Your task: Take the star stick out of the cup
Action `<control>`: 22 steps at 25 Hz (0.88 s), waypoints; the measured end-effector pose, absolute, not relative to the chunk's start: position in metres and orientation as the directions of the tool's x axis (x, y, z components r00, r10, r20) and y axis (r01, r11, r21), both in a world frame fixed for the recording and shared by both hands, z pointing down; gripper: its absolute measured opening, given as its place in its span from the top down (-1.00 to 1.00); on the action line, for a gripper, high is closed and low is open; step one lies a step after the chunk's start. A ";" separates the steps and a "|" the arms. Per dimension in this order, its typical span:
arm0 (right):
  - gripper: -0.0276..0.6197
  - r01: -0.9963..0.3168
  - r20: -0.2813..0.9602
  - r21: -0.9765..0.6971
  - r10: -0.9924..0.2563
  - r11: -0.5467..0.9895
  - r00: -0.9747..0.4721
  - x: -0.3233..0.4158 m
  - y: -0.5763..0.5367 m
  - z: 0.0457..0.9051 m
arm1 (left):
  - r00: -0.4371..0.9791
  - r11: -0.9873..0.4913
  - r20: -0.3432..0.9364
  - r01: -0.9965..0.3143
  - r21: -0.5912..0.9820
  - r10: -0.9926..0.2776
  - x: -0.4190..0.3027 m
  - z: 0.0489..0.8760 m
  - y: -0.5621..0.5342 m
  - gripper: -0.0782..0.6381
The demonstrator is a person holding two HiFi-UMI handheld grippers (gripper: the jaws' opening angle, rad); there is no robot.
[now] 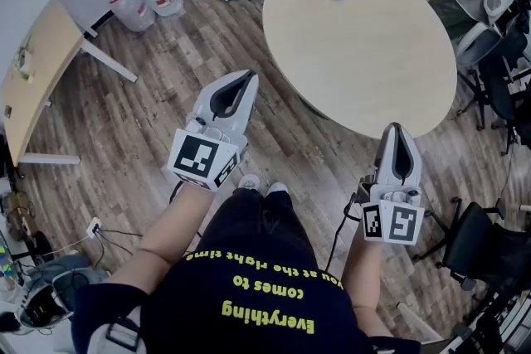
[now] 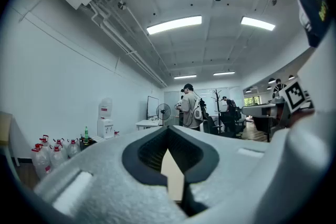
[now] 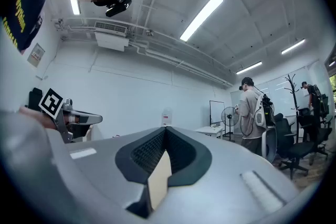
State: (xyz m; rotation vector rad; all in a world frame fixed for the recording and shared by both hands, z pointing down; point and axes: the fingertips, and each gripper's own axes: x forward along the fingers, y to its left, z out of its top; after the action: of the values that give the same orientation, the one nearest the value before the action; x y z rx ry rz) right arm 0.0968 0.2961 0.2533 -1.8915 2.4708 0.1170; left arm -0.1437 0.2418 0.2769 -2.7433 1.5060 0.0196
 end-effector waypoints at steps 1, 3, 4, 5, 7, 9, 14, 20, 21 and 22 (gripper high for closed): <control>0.88 -0.965 -0.069 0.045 -0.962 0.260 -0.263 0.097 0.298 0.252 | 0.537 -0.537 -0.016 -0.844 -0.005 -0.844 -0.143 0.277 0.243 0.77; 0.88 -0.964 -0.072 0.049 -0.961 0.263 -0.266 0.097 0.300 0.251 | 0.536 -0.536 -0.015 -0.844 -0.008 -0.844 -0.143 0.277 0.245 0.77; 0.88 -0.963 -0.073 0.050 -0.961 0.265 -0.268 0.098 0.301 0.251 | 0.535 -0.535 -0.016 -0.845 -0.009 -0.845 -0.142 0.277 0.246 0.77; 0.88 -0.962 -0.073 0.052 -0.960 0.268 -0.271 0.098 0.301 0.251 | 0.534 -0.534 -0.017 -0.845 -0.009 -0.845 -0.141 0.277 0.247 0.77; 0.88 -0.961 -0.073 0.053 -0.959 0.272 -0.275 0.100 0.301 0.252 | 0.532 -0.532 -0.018 -0.847 -0.010 -0.846 -0.138 0.278 0.248 0.77; 0.88 -0.961 -0.073 0.047 -0.959 0.272 -0.275 0.103 0.300 0.253 | 0.529 -0.529 -0.016 -0.849 -0.012 -0.849 -0.136 0.278 0.247 0.77; 0.85 -0.960 -0.067 -0.001 -0.958 0.280 -0.280 0.113 0.298 0.257 | 0.524 -0.524 -0.002 -0.851 0.016 -0.852 -0.130 0.284 0.245 0.74; 0.33 -0.957 -0.042 -0.028 -0.957 0.288 -0.287 0.124 0.290 0.262 | 0.500 -0.499 0.022 -0.866 0.046 -0.866 -0.126 0.288 0.240 0.08; 0.28 -0.956 -0.047 -0.031 -0.956 0.291 -0.289 0.123 0.289 0.262 | 0.500 -0.498 0.025 -0.866 0.048 -0.866 -0.127 0.288 0.239 0.03; 0.22 -0.955 -0.054 -0.035 -0.955 0.295 -0.292 0.123 0.287 0.261 | 0.500 -0.498 0.027 -0.866 0.049 -0.866 -0.127 0.289 0.237 0.00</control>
State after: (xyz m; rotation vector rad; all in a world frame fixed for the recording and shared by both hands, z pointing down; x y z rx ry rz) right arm 0.1225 0.2867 0.2610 -1.8287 2.4751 0.0051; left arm -0.1275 0.2372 0.2889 -2.7693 1.5998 0.0017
